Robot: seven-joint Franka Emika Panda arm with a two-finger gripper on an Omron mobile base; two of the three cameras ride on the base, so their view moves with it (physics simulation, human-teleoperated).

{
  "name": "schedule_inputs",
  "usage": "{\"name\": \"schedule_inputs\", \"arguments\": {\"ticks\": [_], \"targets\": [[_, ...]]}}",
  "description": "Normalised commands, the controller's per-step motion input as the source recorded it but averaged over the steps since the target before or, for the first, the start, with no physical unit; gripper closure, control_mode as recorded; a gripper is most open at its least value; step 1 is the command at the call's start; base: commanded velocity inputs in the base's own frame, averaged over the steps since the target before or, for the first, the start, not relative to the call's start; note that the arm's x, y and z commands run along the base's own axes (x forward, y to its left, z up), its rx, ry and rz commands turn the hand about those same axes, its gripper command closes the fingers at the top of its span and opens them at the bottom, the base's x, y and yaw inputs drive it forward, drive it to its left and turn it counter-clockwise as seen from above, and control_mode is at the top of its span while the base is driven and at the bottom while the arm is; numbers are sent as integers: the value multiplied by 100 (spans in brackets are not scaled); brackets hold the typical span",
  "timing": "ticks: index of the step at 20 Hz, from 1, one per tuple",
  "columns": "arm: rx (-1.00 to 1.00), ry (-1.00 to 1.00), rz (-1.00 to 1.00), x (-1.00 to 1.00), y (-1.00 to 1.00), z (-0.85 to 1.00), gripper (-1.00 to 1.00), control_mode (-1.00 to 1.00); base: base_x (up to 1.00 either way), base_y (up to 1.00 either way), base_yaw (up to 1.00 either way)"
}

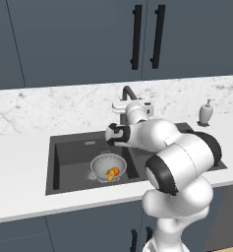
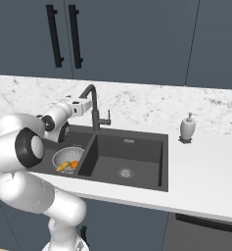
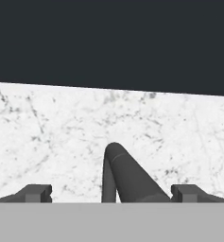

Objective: Put the colander in the sink, put the banana, tangerine in the colander, and turn on the sink faucet and pour water over the colander.

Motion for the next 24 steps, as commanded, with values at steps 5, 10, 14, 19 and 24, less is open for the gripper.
{"name": "schedule_inputs", "arguments": {"ticks": [5, 10, 14, 19, 24], "targets": [[0, 0, 0, 2, 11, 0, -100, -100, 0, 0, 0], [0, 0, 0, 0, 22, 0, -100, -100, 0, 0, 0], [0, 1, 0, 0, 25, 0, -100, -100, 0, 0, 0], [0, 2, 0, 0, 26, 0, -100, -100, 0, 0, 0], [0, 3, 0, 0, 30, 0, -100, -100, 0, 0, 0]]}}
